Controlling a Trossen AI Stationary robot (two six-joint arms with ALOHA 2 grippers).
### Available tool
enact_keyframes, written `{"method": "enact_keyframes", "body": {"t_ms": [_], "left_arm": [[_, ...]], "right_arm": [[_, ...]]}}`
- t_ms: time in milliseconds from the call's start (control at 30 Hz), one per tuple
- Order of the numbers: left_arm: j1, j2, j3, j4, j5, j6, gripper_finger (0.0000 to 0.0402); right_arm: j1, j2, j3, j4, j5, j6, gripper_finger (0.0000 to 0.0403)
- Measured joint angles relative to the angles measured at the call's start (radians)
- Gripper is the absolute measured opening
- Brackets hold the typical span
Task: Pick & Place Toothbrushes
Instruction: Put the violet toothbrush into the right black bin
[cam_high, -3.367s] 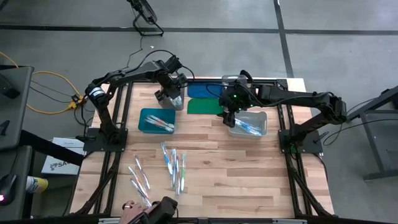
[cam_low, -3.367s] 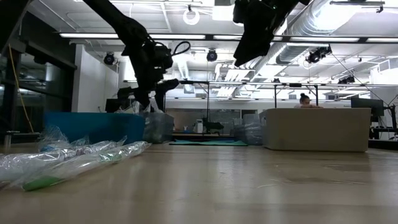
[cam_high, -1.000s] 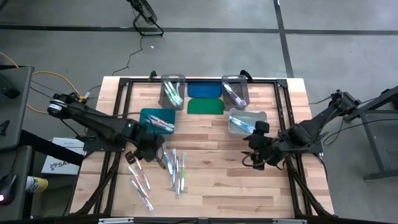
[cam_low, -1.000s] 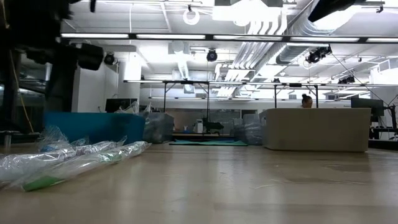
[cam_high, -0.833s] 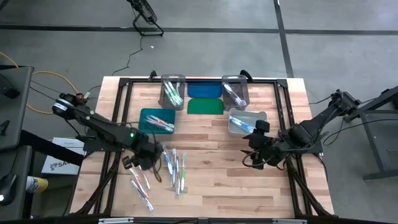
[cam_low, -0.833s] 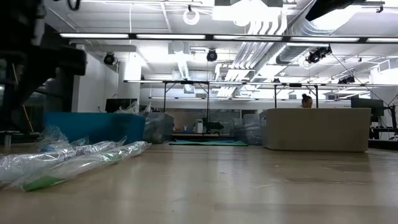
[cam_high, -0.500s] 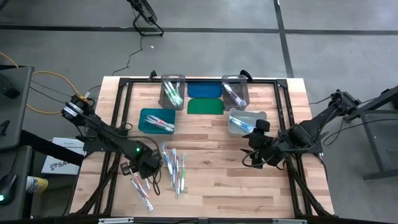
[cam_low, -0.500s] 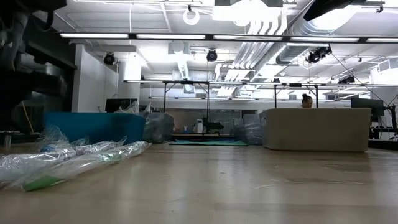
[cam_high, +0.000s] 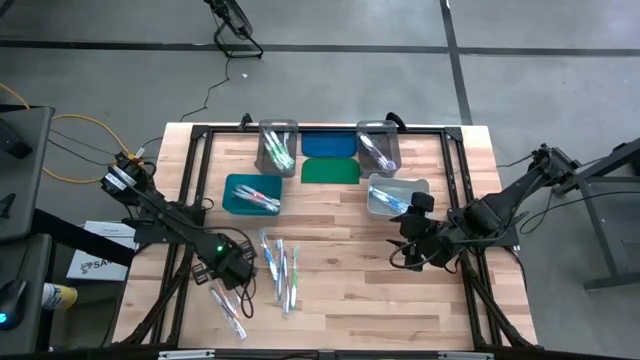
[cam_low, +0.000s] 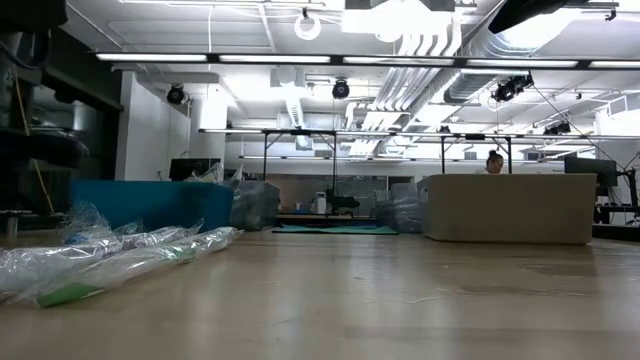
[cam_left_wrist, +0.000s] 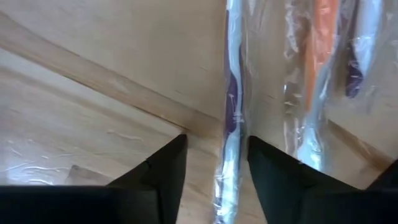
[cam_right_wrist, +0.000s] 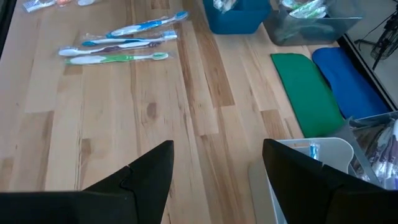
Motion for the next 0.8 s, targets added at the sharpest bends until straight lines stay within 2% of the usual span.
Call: {"method": "enact_keyframes", "body": {"t_ms": [133, 333, 567, 633, 800], "left_arm": [[0.002, 0.001, -0.005, 0.008, -0.012, 0.004, 0.0118], [0.003, 0.003, 0.011, 0.016, -0.023, 0.006, 0.0021], [0.003, 0.006, 0.109, 0.015, -0.035, 0.044, 0.0020], [0.003, 0.006, 0.154, 0.013, -0.083, 0.090, 0.0012], [0.060, 0.005, 0.280, 0.026, -0.306, 0.202, 0.0012]], "right_arm": [[0.000, 0.000, 0.000, 0.001, 0.000, 0.000, 0.0240], [0.000, 0.000, 0.000, 0.001, -0.004, 0.001, 0.0240], [0.000, 0.000, 0.000, 0.002, -0.002, 0.001, 0.0240], [0.000, 0.000, -0.004, 0.025, 0.018, 0.000, 0.0240], [0.000, 0.001, -0.073, 0.152, 0.113, -0.074, 0.0240]]}}
